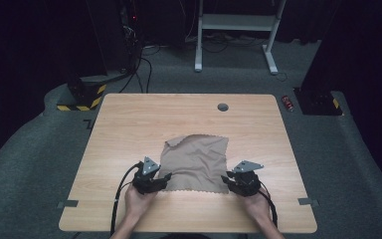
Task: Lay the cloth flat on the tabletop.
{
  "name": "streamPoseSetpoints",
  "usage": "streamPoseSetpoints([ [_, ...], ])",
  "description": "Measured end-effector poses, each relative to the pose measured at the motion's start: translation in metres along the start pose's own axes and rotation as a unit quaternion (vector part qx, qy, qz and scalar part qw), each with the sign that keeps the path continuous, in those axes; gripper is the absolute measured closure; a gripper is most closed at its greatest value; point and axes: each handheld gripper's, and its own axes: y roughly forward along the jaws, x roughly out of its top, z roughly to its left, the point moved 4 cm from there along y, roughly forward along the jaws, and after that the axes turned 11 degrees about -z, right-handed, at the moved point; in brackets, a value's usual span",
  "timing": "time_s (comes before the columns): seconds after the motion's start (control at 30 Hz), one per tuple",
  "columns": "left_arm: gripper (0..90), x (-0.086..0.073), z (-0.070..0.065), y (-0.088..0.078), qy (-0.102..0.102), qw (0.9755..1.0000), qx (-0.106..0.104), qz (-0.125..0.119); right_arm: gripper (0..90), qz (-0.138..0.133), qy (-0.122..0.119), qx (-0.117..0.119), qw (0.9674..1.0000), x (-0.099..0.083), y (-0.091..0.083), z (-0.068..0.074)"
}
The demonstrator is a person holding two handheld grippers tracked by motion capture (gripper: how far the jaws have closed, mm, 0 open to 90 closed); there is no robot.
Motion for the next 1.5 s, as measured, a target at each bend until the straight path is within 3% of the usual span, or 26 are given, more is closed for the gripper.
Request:
streamPoseSetpoints([
  [0.17, 59.1, -0.012, -0.014, -0.011, 0.043, 0.9987, -0.010, 0.025, 74.2, 0.008, -0.008, 0.020, 0.9997, -0.013, -0.005, 0.012],
  [0.27, 65.8, -0.016, -0.019, -0.011, 0.060, 0.9974, -0.012, 0.039, 74.3, 0.013, -0.023, 0.017, 0.9995, -0.018, -0.005, 0.017],
  [0.43, 77.3, -0.016, -0.017, -0.008, 0.054, 0.9973, -0.027, 0.042, 82.1, 0.017, -0.032, 0.015, 0.9992, -0.020, -0.003, 0.016],
  [0.57, 88.7, -0.015, -0.017, -0.008, 0.063, 0.9964, -0.028, 0.049, 88.1, 0.021, -0.047, 0.011, 0.9986, -0.021, -0.006, 0.017],
  [0.9, 89.0, -0.014, -0.022, -0.024, 0.053, 0.9957, -0.055, 0.052, 90.0, 0.025, -0.065, 0.029, 0.9972, -0.024, -0.016, 0.024],
  [1.07, 89.0, -0.018, -0.034, -0.033, 0.069, 0.9926, -0.075, 0.065, 90.0, 0.026, -0.063, 0.039, 0.9969, -0.026, -0.029, 0.026],
  [1.2, 87.2, -0.020, -0.040, -0.036, 0.061, 0.9907, -0.095, 0.075, 89.8, 0.038, -0.059, 0.054, 0.9961, -0.030, -0.036, 0.031],
  [1.23, 83.1, -0.018, -0.040, -0.037, 0.057, 0.9910, -0.097, 0.072, 89.2, 0.037, -0.058, 0.057, 0.9960, -0.030, -0.036, 0.032],
  [1.33, 71.4, -0.005, -0.031, -0.031, 0.051, 0.9946, -0.078, 0.047, 81.3, 0.011, -0.056, 0.045, 0.9973, -0.023, -0.035, 0.029],
  [1.43, 65.0, 0.011, -0.014, -0.012, 0.029, 0.9971, -0.063, 0.033, 76.8, -0.011, -0.046, 0.036, 0.9982, -0.012, -0.022, 0.021],
  [1.5, 60.9, 0.021, -0.003, 0.003, 0.026, 0.9986, -0.038, 0.026, 73.5, -0.022, -0.045, 0.027, 0.9984, -0.006, -0.009, 0.014],
])
